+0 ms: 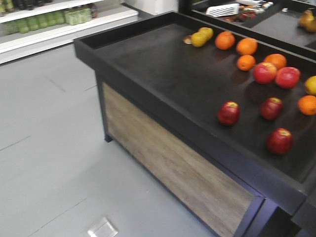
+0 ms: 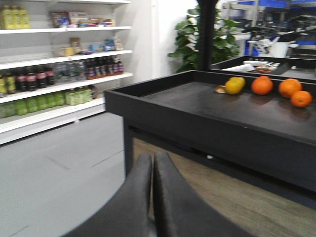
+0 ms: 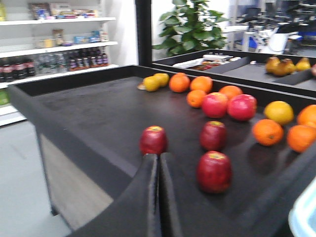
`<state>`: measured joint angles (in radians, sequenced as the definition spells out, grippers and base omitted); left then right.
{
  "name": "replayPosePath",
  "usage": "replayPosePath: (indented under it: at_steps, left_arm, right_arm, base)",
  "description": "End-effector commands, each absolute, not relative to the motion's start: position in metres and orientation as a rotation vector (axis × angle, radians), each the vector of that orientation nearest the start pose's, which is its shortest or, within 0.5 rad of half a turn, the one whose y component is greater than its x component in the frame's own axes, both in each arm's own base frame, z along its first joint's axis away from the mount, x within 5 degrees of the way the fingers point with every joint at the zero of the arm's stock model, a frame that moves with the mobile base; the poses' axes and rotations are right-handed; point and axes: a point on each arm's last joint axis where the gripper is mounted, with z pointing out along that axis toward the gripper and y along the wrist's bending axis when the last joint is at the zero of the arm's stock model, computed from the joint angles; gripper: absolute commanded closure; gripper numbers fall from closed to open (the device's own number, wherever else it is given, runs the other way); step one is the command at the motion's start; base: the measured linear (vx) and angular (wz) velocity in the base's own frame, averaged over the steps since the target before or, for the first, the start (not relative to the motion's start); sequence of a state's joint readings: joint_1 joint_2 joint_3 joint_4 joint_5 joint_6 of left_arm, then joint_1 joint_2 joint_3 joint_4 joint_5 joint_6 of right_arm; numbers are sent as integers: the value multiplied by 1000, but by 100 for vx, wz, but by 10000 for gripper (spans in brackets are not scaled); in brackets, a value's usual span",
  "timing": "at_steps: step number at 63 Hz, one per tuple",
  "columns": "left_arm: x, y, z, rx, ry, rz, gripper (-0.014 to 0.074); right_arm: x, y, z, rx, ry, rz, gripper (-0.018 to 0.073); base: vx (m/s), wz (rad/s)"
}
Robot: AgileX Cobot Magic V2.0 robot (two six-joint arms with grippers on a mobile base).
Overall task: Pick three apples into basket with both arms
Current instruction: 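Turn the base to face the light-blue basket on the table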
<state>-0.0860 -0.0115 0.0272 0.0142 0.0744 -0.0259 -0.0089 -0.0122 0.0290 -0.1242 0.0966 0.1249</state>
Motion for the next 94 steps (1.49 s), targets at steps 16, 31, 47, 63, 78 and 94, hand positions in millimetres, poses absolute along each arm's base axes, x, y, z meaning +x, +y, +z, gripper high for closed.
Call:
replayPosePath:
  at_steps: [16, 31, 47, 63, 78, 94]
  left_arm:
    - [55, -5, 204, 46, 1486, -85, 603]
    - [55, -5, 204, 46, 1486, -85, 603]
    - [55, -5, 204, 46, 1486, -85, 603]
    - [55, -5, 204, 46, 1486, -85, 603]
    - [55, -5, 204, 46, 1486, -85, 603]
    - [55, -5, 204, 46, 1486, -85, 603]
  right_arm:
    - [56, -1, 199, 0, 1518, -17, 568]
    - [56, -1, 199, 0, 1518, -17, 568]
    - [56, -1, 199, 0, 1518, -17, 568]
    - [56, -1, 199, 0, 1518, -17, 568]
    - [56, -1, 199, 0, 1518, -17, 568]
    - [56, -1, 199, 0, 1518, -17, 568]
  base:
    - [13, -49]
    - [13, -50]
    - [13, -51]
    - [13, -51]
    - [12, -47]
    - [10, -37]
